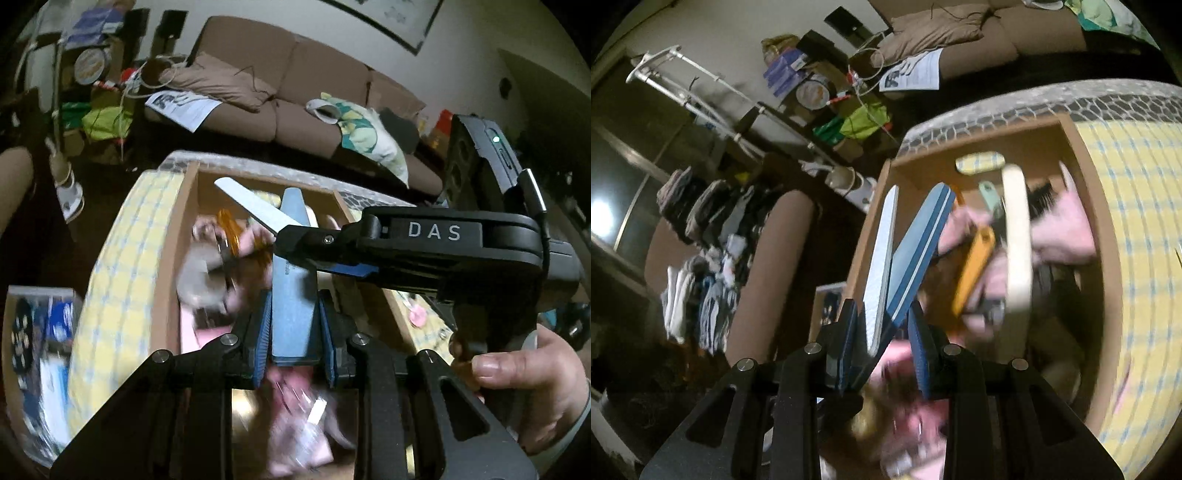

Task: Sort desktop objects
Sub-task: 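Carry the nail files into the box with the right gripper while the left steadies them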

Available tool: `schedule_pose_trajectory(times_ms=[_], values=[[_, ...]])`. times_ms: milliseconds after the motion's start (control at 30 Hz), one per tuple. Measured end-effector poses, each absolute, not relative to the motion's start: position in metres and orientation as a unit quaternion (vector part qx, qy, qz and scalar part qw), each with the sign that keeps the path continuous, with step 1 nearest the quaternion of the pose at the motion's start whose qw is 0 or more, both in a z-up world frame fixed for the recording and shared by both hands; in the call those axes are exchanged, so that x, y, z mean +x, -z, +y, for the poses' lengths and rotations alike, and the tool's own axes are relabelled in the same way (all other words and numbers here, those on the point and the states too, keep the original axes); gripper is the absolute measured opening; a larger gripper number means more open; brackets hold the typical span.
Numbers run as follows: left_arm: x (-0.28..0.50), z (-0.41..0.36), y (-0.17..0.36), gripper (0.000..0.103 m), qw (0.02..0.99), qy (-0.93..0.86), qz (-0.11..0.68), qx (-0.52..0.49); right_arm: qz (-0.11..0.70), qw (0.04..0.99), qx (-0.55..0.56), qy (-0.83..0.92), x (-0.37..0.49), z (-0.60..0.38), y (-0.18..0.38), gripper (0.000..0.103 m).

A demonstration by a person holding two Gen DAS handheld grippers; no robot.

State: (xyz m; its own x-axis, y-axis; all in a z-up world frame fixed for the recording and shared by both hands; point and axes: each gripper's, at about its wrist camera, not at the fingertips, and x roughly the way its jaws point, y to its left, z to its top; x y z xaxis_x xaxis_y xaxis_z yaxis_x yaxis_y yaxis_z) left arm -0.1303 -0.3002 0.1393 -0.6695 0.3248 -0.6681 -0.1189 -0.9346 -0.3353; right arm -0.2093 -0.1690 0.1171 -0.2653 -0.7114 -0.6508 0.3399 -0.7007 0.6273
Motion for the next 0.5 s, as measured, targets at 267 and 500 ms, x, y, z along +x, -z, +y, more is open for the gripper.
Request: schedule_pose_trajectory(times_ms=[267,500], values=[[-0.215,-0.296,-0.134,0.023,0.144,-0.893,-0.055,-0.424,-0.220,0.318,0.500,0.775,-0.276,-0.173,-0.108,0.028],[-0.251,-0.292,-0.102,0.026,0.149,-0.866,0.064,-0.472,-0.163,0.323,0.525,0.770,-0.296,-0.157,-0.095,0.028]])
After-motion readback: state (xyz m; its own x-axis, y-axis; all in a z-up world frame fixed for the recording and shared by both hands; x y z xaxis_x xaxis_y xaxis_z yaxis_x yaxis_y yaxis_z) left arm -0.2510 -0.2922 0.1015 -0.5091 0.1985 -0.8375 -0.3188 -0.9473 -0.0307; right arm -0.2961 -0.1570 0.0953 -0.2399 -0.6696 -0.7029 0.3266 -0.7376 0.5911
